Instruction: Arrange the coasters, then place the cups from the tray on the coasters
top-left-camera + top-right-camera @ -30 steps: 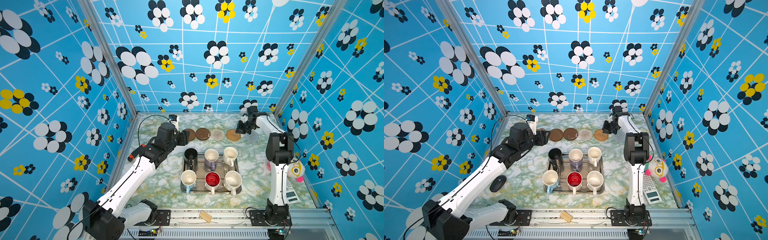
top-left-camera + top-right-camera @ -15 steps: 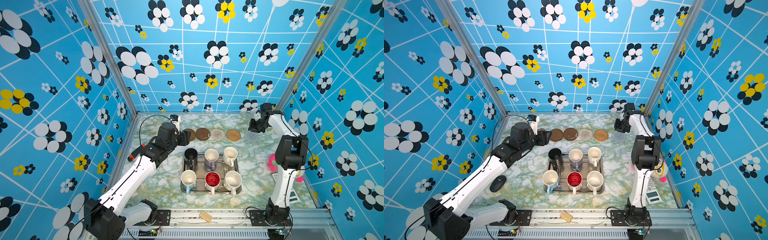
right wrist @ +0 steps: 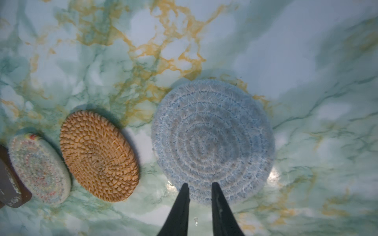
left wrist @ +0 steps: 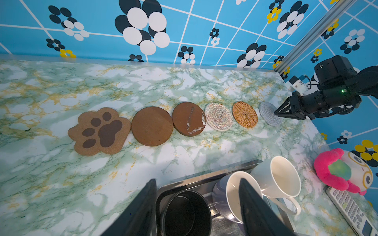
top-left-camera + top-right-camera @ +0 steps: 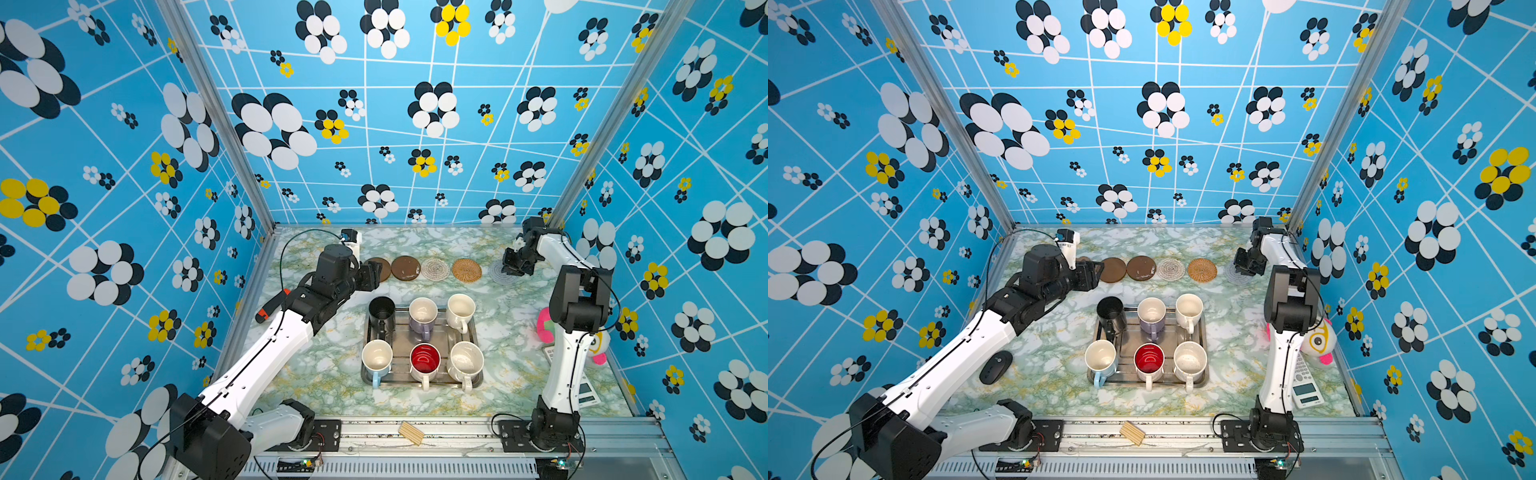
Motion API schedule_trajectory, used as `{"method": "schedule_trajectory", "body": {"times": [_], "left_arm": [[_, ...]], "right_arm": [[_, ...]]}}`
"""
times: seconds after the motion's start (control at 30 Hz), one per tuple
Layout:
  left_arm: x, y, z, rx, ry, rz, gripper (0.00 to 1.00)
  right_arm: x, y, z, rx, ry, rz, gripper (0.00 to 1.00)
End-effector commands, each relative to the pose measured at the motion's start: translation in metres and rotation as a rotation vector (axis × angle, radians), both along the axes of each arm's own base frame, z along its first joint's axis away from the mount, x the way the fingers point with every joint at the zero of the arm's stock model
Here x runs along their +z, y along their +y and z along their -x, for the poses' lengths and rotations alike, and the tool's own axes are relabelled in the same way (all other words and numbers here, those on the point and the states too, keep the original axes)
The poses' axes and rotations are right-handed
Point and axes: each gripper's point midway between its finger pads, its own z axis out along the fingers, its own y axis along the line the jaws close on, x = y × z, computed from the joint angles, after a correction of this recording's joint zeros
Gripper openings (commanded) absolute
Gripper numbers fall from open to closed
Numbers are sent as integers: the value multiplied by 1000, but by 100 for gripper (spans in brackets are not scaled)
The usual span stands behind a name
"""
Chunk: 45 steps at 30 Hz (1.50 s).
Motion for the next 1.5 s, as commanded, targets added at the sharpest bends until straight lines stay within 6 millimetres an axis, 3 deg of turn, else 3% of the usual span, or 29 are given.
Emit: {"method": "schedule_trajectory", "body": {"times": [0.0,0.5,1.47], "left_arm": [[9,-1,-5,6,-12,11,65],[5,0,-5,7,4,0,65],[2,-2,-8,5,20,-10,65]], "right_arm": [[-10,-3,-1,-20,10,-19,21],[-30,10,-2,-40,33,-111,9],[-46,36,-10,-36,36,-204,6]]}}
